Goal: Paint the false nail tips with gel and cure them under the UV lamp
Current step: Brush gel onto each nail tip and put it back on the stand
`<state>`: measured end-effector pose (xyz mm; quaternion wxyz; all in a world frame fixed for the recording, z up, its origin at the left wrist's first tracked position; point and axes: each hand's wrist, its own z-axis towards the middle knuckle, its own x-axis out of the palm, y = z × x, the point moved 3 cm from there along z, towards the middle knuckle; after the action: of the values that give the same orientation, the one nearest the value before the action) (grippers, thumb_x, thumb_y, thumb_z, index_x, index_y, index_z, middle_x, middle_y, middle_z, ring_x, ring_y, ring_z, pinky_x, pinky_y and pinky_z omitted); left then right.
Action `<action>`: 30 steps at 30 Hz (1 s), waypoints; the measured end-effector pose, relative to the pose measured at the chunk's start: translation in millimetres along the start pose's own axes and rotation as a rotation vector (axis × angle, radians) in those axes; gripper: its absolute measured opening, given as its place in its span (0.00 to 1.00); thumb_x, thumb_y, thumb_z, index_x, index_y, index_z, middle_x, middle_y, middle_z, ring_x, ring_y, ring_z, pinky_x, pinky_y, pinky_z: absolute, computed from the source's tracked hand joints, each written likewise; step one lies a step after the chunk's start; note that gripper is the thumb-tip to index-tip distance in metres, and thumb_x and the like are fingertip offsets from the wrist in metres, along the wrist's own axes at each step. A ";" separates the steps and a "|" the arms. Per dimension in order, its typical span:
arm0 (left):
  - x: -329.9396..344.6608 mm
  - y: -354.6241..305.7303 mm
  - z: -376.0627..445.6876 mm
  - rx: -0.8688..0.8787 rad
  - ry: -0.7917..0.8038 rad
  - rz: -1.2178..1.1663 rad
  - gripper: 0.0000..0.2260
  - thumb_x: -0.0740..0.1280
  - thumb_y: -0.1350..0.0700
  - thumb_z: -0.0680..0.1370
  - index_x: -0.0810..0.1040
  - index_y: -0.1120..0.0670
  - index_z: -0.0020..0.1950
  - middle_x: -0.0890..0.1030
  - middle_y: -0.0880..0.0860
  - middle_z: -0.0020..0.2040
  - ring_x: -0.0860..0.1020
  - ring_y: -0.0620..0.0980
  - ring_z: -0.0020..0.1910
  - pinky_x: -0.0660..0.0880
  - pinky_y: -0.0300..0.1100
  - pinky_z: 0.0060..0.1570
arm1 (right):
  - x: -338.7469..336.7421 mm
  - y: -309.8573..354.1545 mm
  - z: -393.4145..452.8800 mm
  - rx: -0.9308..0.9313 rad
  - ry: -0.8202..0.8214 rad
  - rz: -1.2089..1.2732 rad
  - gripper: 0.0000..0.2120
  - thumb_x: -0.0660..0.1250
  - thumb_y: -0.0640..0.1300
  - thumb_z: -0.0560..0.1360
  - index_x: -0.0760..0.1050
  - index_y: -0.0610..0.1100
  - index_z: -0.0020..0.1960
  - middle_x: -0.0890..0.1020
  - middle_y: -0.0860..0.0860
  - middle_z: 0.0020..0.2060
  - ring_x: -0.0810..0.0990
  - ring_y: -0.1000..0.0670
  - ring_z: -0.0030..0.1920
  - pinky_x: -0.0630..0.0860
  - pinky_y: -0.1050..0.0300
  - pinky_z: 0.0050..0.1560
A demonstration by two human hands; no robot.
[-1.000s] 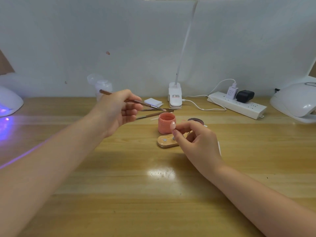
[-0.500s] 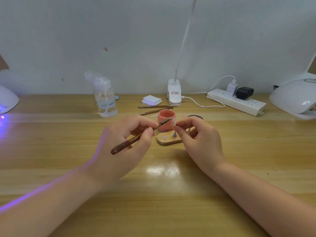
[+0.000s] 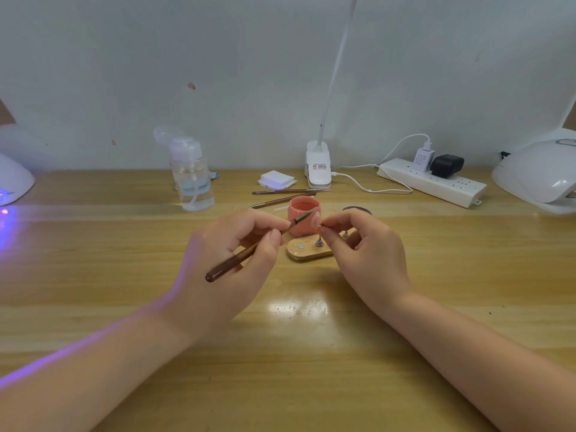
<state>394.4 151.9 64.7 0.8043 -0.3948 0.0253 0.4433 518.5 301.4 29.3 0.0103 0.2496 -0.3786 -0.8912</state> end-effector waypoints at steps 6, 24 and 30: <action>2.1 -0.2 -1.4 0.023 0.075 0.035 0.08 0.63 0.53 0.74 0.82 0.51 0.47 0.83 0.45 0.39 0.81 0.46 0.41 0.75 0.32 0.42 | 0.0 0.5 -0.1 -0.006 0.003 0.002 0.07 0.72 0.44 0.74 0.79 0.56 0.44 0.82 0.60 0.36 0.74 0.52 0.31 0.70 0.61 0.34; -1.5 2.1 -1.2 0.035 0.047 0.028 0.09 0.60 0.52 0.75 0.80 0.46 0.47 0.82 0.44 0.41 0.77 0.43 0.41 0.71 0.35 0.40 | 1.3 -4.0 0.5 0.029 0.002 0.036 0.07 0.72 0.44 0.74 0.78 0.57 0.44 0.81 0.63 0.38 0.73 0.53 0.30 0.70 0.63 0.34; 1.9 6.2 0.7 -0.037 0.061 0.029 0.12 0.62 0.47 0.76 0.81 0.48 0.53 0.84 0.44 0.44 0.79 0.46 0.45 0.71 0.35 0.43 | 1.3 -2.5 1.1 0.017 0.006 0.049 0.07 0.72 0.44 0.74 0.78 0.57 0.44 0.82 0.61 0.36 0.75 0.54 0.32 0.73 0.57 0.35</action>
<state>390.8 155.5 60.7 0.7893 -0.4225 0.0473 0.4431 517.3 303.6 27.7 0.0312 0.2428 -0.3923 -0.8867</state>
